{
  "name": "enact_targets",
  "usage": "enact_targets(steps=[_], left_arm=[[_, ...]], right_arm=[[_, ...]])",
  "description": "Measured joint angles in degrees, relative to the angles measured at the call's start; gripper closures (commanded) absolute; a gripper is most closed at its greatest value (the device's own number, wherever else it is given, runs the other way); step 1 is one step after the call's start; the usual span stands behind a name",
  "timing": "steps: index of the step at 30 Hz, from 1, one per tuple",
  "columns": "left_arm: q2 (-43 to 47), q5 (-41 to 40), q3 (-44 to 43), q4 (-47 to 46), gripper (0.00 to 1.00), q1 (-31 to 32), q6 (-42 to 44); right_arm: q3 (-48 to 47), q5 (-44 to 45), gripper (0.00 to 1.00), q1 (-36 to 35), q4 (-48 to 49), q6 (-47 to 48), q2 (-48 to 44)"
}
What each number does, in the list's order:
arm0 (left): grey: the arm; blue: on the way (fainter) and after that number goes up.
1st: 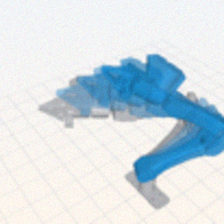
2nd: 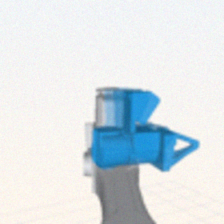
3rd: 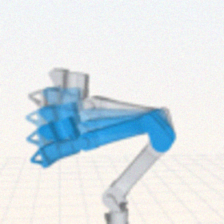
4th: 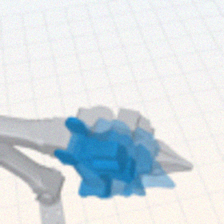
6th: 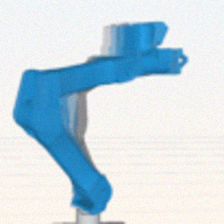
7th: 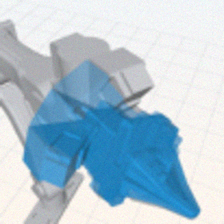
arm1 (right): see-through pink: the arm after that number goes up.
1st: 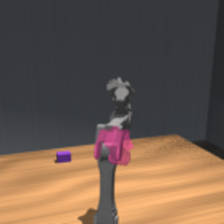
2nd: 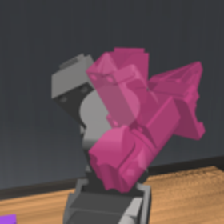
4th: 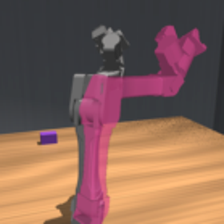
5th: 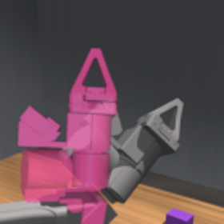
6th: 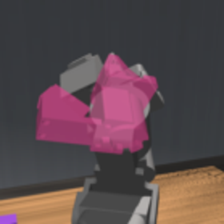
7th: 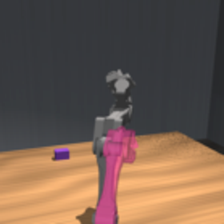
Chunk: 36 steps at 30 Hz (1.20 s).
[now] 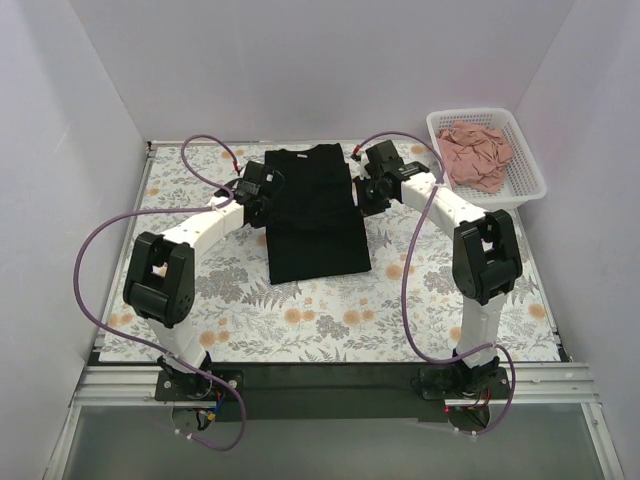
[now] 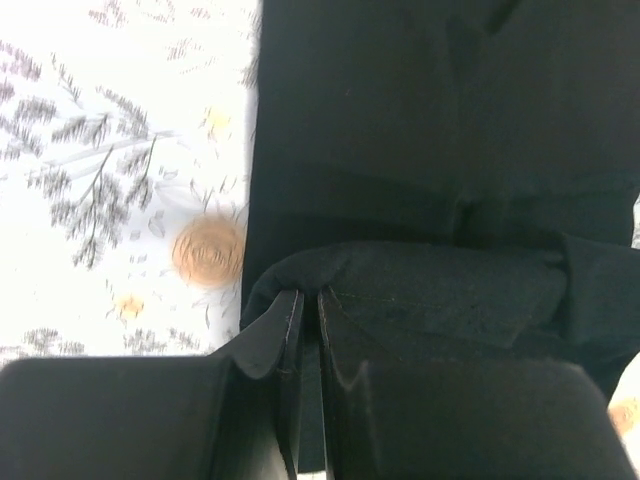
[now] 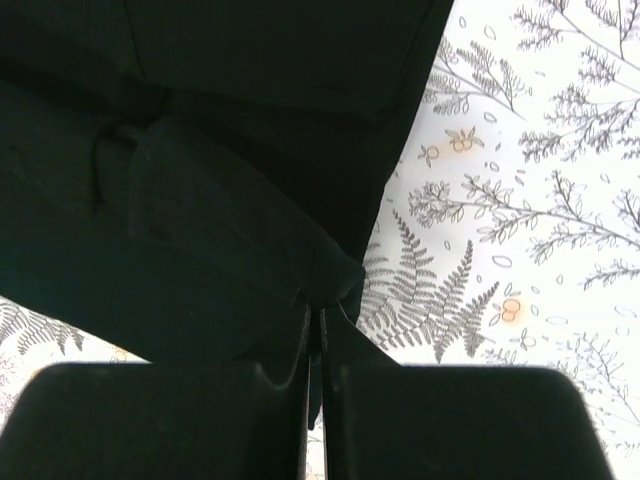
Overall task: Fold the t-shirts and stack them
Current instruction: Fold the tshirt
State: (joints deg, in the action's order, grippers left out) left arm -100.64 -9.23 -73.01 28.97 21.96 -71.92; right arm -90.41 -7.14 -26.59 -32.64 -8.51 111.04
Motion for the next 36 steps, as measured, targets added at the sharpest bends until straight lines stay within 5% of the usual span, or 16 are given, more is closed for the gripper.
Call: enact_targets(steps=[11, 14, 19, 23, 26, 28, 32, 36], left_arm=[[-6.16, -0.87, 0.00, -4.61, 1.00, -0.17, 1.57], [-8.00, -1.07, 0.00, -5.33, 0.80, -0.28, 1.79], [-8.33, -1.27, 0.15, -6.97, 0.40, -0.42, 2.47], [-4.31, -1.88, 2.86, -9.14, 0.35, -0.39, 1.70], [3.56, -3.23, 8.13, -10.62, 0.37, 0.39, -0.44], [10.01, -4.76, 12.22, -12.07, 0.43, 1.79, -2.16], [21.59, -5.38, 20.37, -16.17, 0.78, 7.50, -6.43], [21.92, -3.17, 25.49, -19.54, 0.98, 11.65, -9.79]], right_arm=[[-0.33, -1.84, 0.99, 0.26, 6.08, 1.42, 5.40], [-0.33, -1.81, 0.95, 0.26, 7.26, 1.46, 6.60], [0.42, -0.61, 0.58, 0.24, 8.52, 1.40, 6.71], [2.69, 1.81, 0.51, -0.33, 9.29, 1.97, 4.07], [5.81, 3.87, 0.52, -1.57, 11.28, 2.47, -0.37], [8.48, 4.20, 0.62, -3.13, 13.07, 2.60, -4.26], [12.74, 2.62, 0.81, -6.80, 18.51, 1.81, -8.98], [14.62, -0.28, 0.91, -9.84, 22.40, 0.26, -7.43]])
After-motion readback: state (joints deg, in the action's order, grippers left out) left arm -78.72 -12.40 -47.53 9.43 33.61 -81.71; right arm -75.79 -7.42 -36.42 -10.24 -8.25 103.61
